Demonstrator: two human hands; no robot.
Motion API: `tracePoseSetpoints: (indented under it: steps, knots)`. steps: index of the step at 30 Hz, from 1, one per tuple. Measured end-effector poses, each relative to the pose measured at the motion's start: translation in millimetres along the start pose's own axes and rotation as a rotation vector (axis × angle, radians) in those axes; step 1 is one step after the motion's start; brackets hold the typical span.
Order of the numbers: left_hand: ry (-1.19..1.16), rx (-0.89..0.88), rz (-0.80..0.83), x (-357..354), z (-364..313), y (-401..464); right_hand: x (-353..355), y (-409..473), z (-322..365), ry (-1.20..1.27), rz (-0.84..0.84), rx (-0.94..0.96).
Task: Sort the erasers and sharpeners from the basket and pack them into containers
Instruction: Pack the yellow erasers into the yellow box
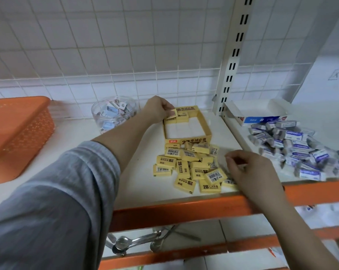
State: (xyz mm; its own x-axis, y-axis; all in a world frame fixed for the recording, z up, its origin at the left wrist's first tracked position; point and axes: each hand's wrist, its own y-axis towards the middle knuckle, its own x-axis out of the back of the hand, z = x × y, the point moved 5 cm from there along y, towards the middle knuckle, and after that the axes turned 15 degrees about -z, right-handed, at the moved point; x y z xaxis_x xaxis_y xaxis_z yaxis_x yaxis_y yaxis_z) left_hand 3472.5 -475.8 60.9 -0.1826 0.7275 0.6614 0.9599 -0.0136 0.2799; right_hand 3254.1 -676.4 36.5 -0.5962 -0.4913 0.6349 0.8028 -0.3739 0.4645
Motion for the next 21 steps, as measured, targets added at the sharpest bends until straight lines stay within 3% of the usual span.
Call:
tracePoseSetpoints:
  steps: [21]
  knots:
    - [0.291, -0.233, -0.048, 1.5, 5.2, -4.3, -4.8, -8.0, -8.4, -0.132, -0.090, -0.048]
